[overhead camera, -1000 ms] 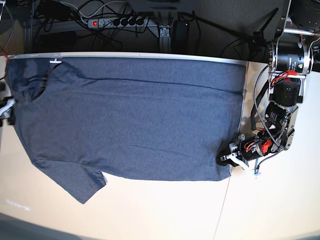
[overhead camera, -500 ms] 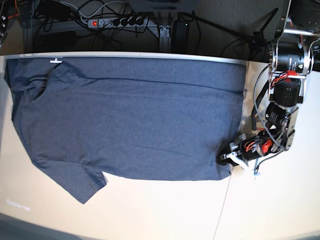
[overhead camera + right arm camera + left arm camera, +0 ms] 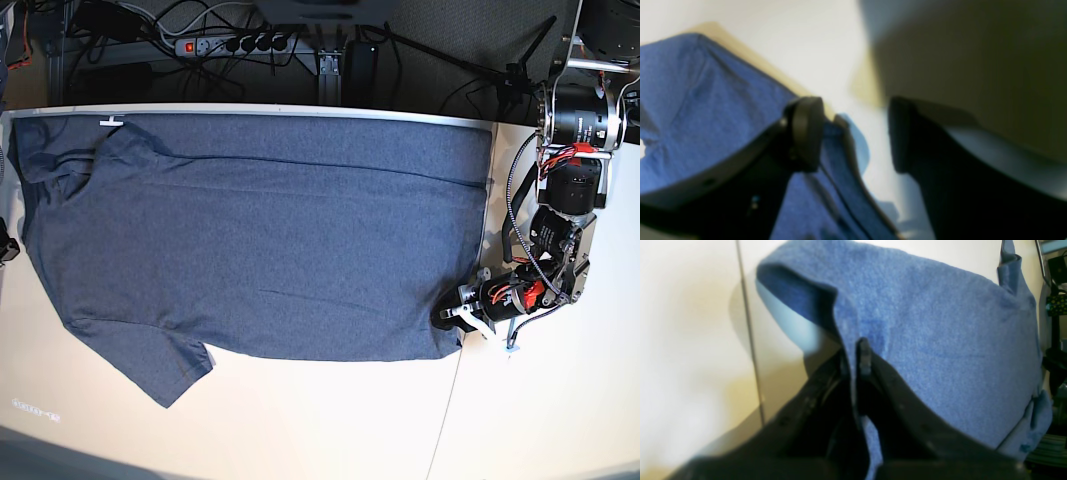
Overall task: Fold the T-shirt properly
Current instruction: 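Release the right gripper and move it down the shirt side to the sleeve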
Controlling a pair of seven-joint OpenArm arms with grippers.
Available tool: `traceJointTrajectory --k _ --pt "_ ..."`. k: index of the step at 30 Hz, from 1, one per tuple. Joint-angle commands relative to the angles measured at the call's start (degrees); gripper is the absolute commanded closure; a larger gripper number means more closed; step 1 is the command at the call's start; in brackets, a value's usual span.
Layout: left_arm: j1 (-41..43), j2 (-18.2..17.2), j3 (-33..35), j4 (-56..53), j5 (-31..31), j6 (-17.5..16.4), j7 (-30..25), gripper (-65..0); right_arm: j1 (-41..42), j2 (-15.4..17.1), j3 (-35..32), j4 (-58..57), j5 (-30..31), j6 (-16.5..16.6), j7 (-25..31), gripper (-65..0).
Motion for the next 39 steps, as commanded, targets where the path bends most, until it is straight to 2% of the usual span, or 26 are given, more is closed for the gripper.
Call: traceJointTrajectory --k 1,5,12,15,20,39 --pt "-1.44 -0.55 -0.11 0.7 0.31 -1.66 0.66 0.0 1.36 1.57 0.28 0.63 -0.79 2.08 0.81 -31.6" --pt "-1.44 -0.76 -0.11 0.7 0.26 -1.66 0.68 0.0 0.87 0.28 0.28 0.63 -2.27 2.36 1.03 -31.7" --pt "-1.44 -0.76 -0.11 0.7 0.63 -1.66 0.7 0.0 -0.52 -2.4 0.28 0.63 -7.21 2.34 5.44 -31.6" --pt "-1.42 -0.79 -0.11 0.7 0.74 -1.66 0.7 0.0 -0.5 -3.06 0.28 0.63 -7.13 2.36 6.25 -31.6" --pt "-1.44 -0.79 -0.11 0.72 0.76 -1.66 0.72 0.0 -0.02 -4.96 0.26 0.66 -7.13 3.8 6.64 -31.6" --pt "-1.44 -0.79 -0.11 0.7 1.99 -1.66 0.92 0.0 2.97 -11.45 0.26 0.74 -14.05 3.82 6.82 -31.6"
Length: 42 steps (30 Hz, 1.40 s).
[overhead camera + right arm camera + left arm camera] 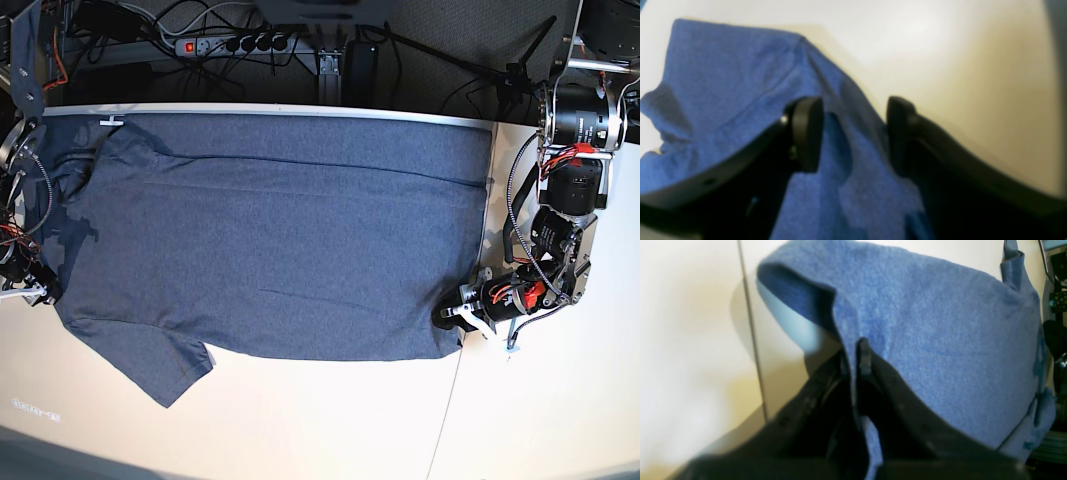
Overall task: Fold the T-shirt properly
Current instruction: 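Release the right gripper and move it down the shirt side to the sleeve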
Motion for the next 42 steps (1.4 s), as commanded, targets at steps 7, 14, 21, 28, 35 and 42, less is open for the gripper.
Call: traceJointTrajectory --k 7,14,21,28,35,42 --pt "-1.4 -0.61 -0.11 0.63 1.07 -1.49 0.72 0.0 1.05 -0.15 -0.24 -0.17 -5.57 0.87 -2.08 -31.4" --pt "-1.4 -0.63 -0.11 0.63 1.07 -1.49 1.03 0.0 3.96 -1.14 -8.41 -0.17 -5.38 0.85 -1.81 -31.4" --pt "-1.4 -0.63 -0.11 0.63 1.07 -1.49 1.49 0.0 5.49 -1.64 -16.59 -0.15 -4.02 0.83 -1.36 -31.4" --pt "-1.4 -0.63 -0.11 0.63 1.07 -1.49 1.57 0.0 5.51 -1.57 -17.35 -0.15 -3.89 0.83 -0.76 -31.4" --pt "-1.4 -0.63 -0.11 0.63 1.09 -1.49 1.6 0.0 5.53 -1.57 -17.35 -0.02 -7.82 0.81 2.05 -31.4" --pt "-1.4 -0.63 -0.11 0.63 1.07 -1.49 1.6 0.0 5.53 -1.6 -17.38 0.0 -7.98 0.81 2.62 -31.4"
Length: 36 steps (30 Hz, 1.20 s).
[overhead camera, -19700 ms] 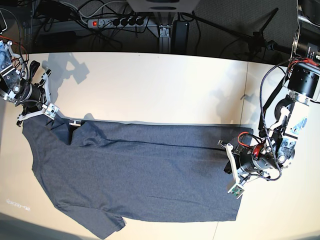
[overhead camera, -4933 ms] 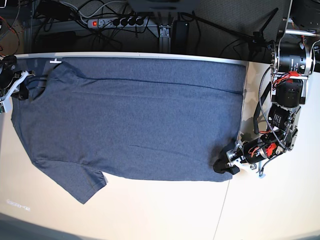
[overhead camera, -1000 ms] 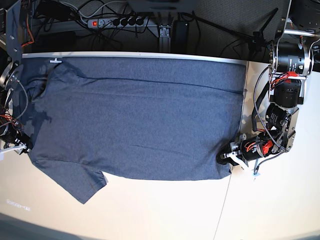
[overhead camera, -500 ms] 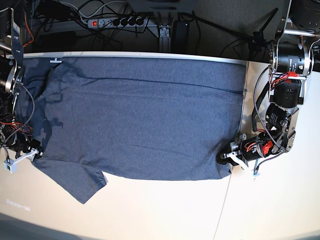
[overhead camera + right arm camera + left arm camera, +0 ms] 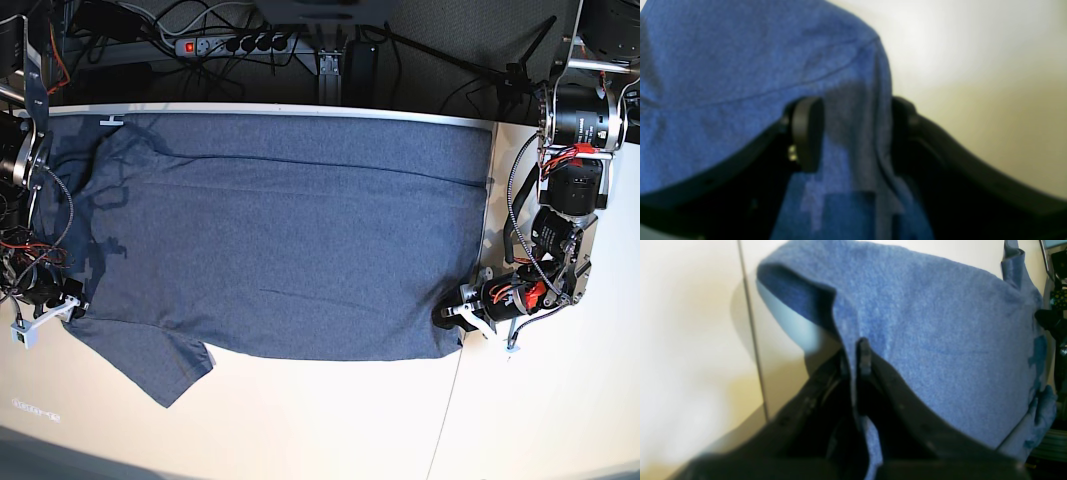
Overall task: Fold the T-shirt properly
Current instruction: 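Release the right gripper and move it down the shirt side to the sleeve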
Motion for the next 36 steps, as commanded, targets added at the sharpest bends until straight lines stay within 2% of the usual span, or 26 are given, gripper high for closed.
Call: traceJointTrajectory --k 1,13,19,24,28,33,36 --pt "-1.38 -0.61 -0.09 0.63 0.94 -1.44 1.09 0.0 0.63 0.28 -0.22 0.0 -1.01 0.52 -1.44 -31.4" --pt "-1.38 -0.61 -0.09 0.63 0.96 -1.44 1.09 0.0 0.96 0.26 -0.22 0.15 -1.03 0.57 0.94 -31.4" --pt "-1.38 -0.63 -0.09 0.63 1.09 -1.44 1.09 0.0 0.94 0.28 -0.22 0.22 -6.16 0.55 3.89 -31.4" --pt "-1.38 -0.61 -0.09 0.63 1.22 -1.44 1.09 0.0 0.9 0.28 -0.22 0.22 -6.12 0.55 3.87 -31.2" --pt "-1.38 -0.61 -0.09 0.66 1.22 -1.44 1.09 0.0 0.9 0.28 -0.22 0.22 -6.12 0.55 4.22 -22.8" --pt "-1.38 -0.61 -0.09 0.63 1.25 -1.44 1.09 0.0 0.9 0.31 -0.2 0.22 -6.14 0.55 8.22 -17.3" --pt "-1.38 -0.63 -0.09 0.63 1.46 -1.44 1.09 0.0 0.9 0.31 -0.2 0.22 -6.16 0.55 9.88 -11.1"
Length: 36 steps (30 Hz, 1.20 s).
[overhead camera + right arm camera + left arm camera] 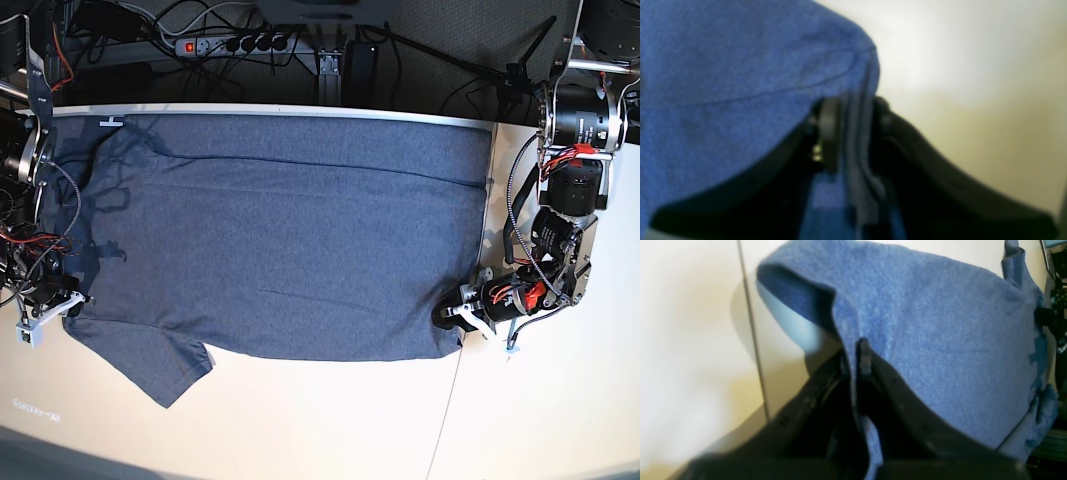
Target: Fold the T-shirt properly
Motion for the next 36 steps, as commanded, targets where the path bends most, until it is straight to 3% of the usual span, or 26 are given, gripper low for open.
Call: traceJointTrajectory --k 1,3,4,13,29,36 --pt "-1.27 -0.63 -0.09 0.59 1.27 -1.4 0.94 0.0 1.27 0.81 -0.07 0.39 -0.26 0.57 0.68 -8.2" --pt "-1.27 -0.63 -0.09 0.59 1.6 -1.4 0.94 0.0 1.25 0.79 -0.07 0.39 -1.95 0.57 1.81 -0.6" --pt "-1.27 -0.61 -0.09 0.59 1.73 -1.4 0.9 0.0 1.25 0.79 -0.07 0.39 -2.97 0.57 2.05 0.0" --pt "-2.01 -0.83 -0.09 0.59 3.37 -1.4 -1.7 0.0 1.18 1.46 -0.07 1.05 -5.99 0.57 2.4 0.0" --pt "-6.47 -2.78 -0.09 0.59 3.17 -1.38 0.66 0.0 0.79 3.69 -0.07 6.27 1.44 3.76 1.38 0.0" --pt "-6.47 -4.66 -0.09 0.59 0.24 -1.4 3.17 0.0 0.55 3.91 -0.07 6.32 3.63 3.85 -3.06 0.0"
